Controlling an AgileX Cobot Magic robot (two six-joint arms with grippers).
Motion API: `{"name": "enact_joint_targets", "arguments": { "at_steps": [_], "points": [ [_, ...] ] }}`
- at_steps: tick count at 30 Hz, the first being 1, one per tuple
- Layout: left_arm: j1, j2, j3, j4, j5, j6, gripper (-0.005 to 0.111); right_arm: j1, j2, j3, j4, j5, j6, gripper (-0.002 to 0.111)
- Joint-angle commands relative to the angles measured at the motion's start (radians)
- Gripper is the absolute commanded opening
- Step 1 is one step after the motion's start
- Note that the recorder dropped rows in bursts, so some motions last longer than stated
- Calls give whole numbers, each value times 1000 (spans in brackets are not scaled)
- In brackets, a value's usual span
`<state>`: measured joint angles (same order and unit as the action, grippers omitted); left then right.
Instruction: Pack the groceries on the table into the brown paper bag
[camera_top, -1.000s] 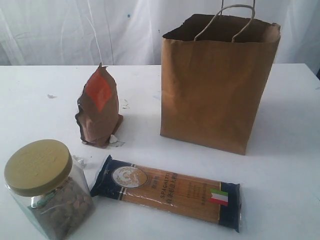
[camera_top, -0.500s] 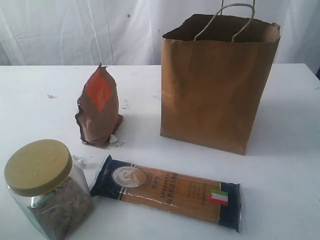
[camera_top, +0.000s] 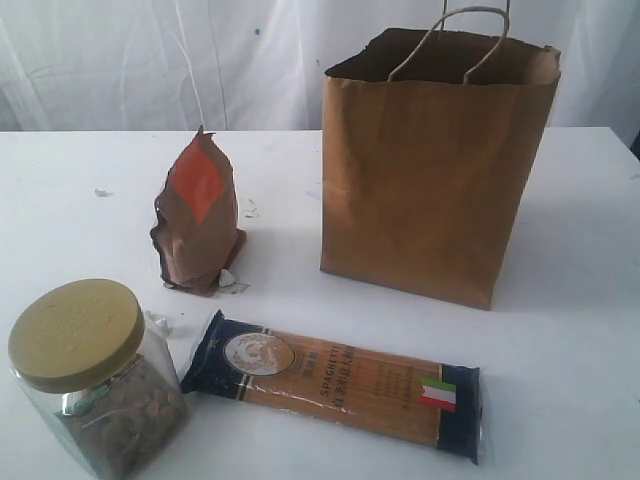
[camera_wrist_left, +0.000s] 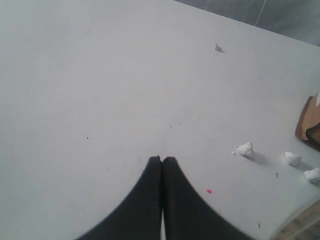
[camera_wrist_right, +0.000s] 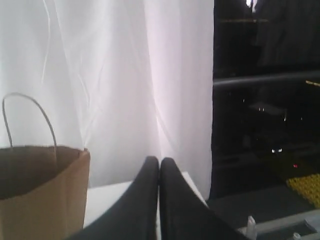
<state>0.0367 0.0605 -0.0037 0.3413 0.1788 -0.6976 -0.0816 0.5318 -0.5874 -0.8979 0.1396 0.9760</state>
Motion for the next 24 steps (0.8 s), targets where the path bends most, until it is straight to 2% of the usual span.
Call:
{"name": "enact_joint_targets", "arguments": {
  "at_steps": [1,15,18,21,24],
  "points": [
    [-4,-6,4,3,0,-1,0,-7,-136,8,-10,26,17,0],
    [-4,-6,4,3,0,-1,0,-7,-346,14,-10,14,17,0],
    [-4,-6,4,3,0,-1,0,-7,-367,43,-10,68,12,0],
    [-4,-6,4,3,0,-1,0,-7,-441,104,31,52,-94,0],
    [-4,-6,4,3,0,-1,0,-7,-528,174,272,40,-354,0]
  ]
}}
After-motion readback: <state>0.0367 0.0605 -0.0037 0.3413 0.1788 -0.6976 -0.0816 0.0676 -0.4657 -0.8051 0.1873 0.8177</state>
